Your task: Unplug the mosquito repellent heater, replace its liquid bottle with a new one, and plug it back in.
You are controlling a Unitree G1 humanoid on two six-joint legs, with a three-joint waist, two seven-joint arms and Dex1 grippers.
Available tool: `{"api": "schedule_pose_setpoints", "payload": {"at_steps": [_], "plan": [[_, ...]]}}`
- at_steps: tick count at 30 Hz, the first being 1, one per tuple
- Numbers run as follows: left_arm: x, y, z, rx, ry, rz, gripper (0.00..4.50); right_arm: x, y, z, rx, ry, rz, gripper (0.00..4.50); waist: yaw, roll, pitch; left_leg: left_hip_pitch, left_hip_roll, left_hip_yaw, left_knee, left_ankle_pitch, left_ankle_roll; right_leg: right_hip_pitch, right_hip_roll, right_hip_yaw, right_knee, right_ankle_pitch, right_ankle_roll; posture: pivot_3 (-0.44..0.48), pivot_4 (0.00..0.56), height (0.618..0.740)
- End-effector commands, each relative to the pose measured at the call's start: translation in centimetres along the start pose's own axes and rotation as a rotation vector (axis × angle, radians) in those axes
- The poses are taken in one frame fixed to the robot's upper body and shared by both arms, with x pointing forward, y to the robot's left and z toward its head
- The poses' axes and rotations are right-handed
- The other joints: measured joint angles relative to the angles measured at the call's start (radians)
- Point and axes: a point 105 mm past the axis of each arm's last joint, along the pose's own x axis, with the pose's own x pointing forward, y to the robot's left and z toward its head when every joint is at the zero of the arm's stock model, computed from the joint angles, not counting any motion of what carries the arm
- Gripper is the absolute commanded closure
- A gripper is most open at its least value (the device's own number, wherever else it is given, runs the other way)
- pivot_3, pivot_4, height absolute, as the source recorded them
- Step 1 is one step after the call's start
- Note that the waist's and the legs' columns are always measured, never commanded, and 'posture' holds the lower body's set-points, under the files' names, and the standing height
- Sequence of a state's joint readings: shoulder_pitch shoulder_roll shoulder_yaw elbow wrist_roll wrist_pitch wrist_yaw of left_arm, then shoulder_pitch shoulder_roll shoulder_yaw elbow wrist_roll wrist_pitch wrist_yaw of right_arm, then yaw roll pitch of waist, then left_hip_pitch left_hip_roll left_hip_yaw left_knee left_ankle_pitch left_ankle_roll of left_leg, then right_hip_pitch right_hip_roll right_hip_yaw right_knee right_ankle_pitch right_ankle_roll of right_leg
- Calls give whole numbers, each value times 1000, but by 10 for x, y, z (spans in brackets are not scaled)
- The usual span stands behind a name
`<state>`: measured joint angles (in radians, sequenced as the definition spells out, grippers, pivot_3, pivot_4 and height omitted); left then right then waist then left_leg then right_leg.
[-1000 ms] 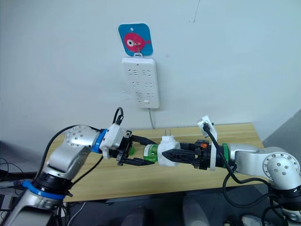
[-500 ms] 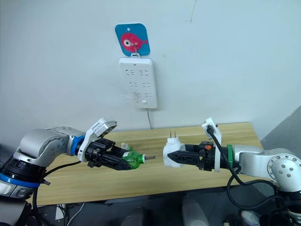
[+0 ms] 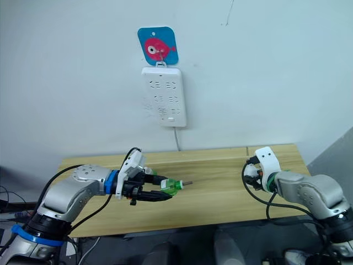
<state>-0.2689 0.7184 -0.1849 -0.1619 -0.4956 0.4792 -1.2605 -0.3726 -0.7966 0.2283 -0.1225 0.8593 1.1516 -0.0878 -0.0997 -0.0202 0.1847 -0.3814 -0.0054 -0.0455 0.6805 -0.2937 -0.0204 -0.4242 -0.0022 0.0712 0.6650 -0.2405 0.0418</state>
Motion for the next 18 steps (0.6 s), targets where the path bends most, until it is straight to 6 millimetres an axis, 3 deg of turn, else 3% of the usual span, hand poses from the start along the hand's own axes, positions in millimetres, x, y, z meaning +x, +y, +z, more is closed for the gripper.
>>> {"api": "schedule_pose_setpoints", "payload": {"at_steps": [1,7,16,18], "plan": [[4,-6,6,83,-18,4,2310,5,-11,8,34,15,-48,1532,2,0,0,0,0,0,0,0,0,0,0,0,0,0,0,-127,178,733],[8,-9,3,112,-21,-2,2310,24,-35,13,184,54,-142,1532,2,0,0,0,-1,1,0,0,0,1,2,-1,0,0,0,-116,177,733],[13,-9,0,122,-24,-5,2310,33,-36,9,256,85,-149,1532,1,1,0,0,-1,-2,-1,-1,1,1,2,-2,0,0,0,-126,172,733],[13,-8,-1,122,-24,-6,2310,33,-38,8,269,84,-162,803,0,1,0,0,-1,-2,-1,-1,1,1,2,-2,0,0,0,-129,172,733]]}}
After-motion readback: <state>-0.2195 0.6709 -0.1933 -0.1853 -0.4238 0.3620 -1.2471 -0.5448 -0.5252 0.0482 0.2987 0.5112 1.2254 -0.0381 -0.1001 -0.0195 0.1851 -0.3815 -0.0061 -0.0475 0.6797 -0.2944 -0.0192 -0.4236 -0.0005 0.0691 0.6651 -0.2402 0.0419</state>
